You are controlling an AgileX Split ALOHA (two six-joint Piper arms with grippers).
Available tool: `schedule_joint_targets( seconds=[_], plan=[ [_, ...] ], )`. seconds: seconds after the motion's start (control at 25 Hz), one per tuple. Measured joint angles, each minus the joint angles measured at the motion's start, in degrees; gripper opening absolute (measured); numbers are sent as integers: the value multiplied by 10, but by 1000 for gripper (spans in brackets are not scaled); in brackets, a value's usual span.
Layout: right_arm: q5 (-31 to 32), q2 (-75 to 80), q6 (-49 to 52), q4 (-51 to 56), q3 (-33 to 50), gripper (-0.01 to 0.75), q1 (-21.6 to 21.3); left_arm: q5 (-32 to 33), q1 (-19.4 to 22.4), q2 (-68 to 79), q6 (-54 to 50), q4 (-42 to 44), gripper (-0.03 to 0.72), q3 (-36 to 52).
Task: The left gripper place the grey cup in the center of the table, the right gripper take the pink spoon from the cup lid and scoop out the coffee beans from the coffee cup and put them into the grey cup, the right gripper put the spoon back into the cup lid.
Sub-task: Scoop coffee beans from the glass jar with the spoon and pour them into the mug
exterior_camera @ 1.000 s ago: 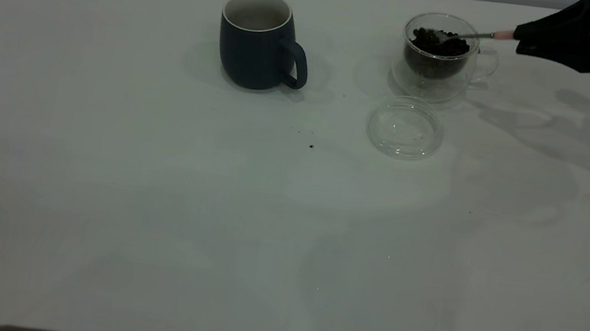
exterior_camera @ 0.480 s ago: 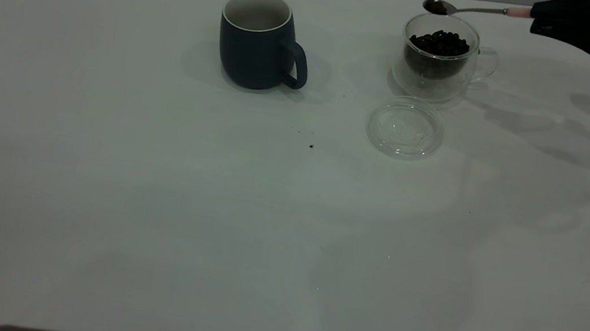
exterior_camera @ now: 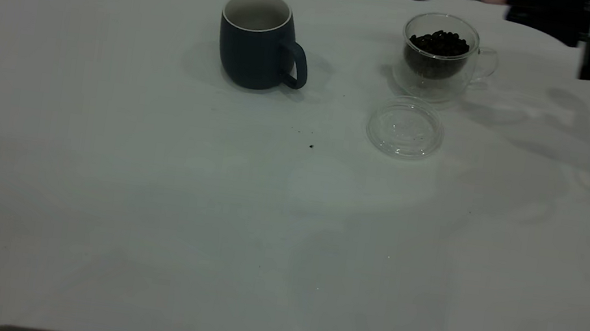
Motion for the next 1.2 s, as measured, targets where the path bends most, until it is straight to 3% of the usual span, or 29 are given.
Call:
schedule_joint_targets(
  seconds=[0.2,0.48,1.0,1.2],
  plan=[
    [-7,0,-11,46,0,105,58,0,0,0,0,0,567,0],
    [-64,0,-15,75,-12,105,124,0,0,0,-1,0,567,0],
    [-165,0,-29,76,-67,105,188,0,0,0,-1,0,567,0],
    [-175,0,-133,77,-70,105,196,0,0,0,-1,0,567,0]
  ],
)
